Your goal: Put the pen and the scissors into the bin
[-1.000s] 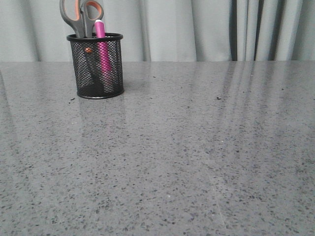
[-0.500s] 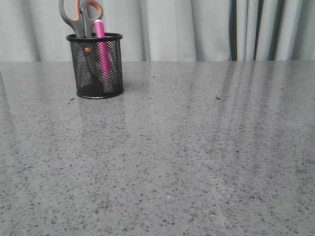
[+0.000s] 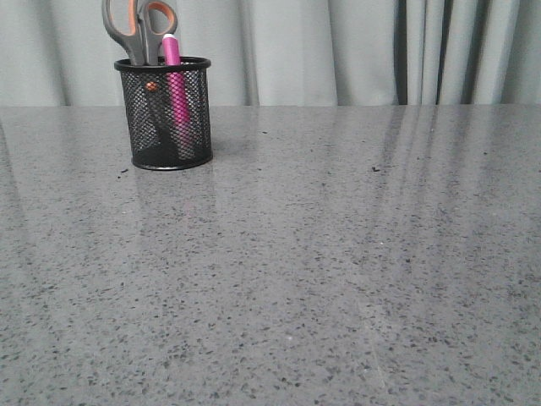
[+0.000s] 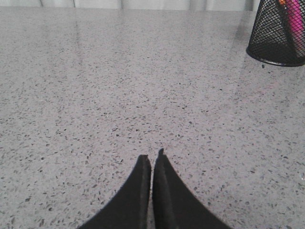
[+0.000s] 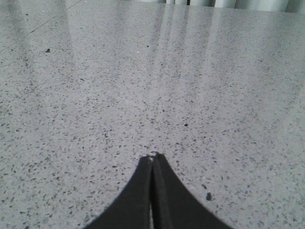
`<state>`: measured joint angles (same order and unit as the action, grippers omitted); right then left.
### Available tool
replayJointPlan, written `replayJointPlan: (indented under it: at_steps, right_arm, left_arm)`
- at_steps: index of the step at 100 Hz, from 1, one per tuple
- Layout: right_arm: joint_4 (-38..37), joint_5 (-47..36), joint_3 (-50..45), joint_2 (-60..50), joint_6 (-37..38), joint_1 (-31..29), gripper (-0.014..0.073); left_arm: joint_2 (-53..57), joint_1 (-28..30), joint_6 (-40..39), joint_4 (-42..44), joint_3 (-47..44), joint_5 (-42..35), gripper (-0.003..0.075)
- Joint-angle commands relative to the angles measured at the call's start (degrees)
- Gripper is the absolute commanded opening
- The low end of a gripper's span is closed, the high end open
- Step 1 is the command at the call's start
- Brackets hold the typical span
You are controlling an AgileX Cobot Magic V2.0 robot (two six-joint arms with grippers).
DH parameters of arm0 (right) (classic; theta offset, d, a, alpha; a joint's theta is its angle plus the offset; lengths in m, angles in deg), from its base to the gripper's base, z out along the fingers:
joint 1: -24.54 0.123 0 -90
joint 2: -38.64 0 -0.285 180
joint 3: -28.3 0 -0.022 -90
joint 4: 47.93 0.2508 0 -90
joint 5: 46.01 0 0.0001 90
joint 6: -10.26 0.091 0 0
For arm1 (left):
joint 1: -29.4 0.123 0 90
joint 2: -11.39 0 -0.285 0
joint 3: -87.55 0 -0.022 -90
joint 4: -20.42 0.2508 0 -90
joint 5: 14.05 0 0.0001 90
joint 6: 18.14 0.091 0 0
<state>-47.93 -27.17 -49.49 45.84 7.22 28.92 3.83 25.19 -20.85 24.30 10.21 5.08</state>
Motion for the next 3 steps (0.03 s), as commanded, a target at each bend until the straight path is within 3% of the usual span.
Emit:
replayJointPlan:
  at_steps: [1,3]
  right_arm:
    - [0.0,-2.36,-0.89,-1.15,-0.46,-0.19,-0.0069]
    - [0.0,-2.36,-0.89,-1.15,-0.46,-0.19,-0.0069]
  left_arm:
    - [1.87,0.18,-0.17,-0.34,-2.48,-2.76,-0.0019]
    - [1.87,0.18,-0.17,-0.34,-2.48,-2.76,-0.0019]
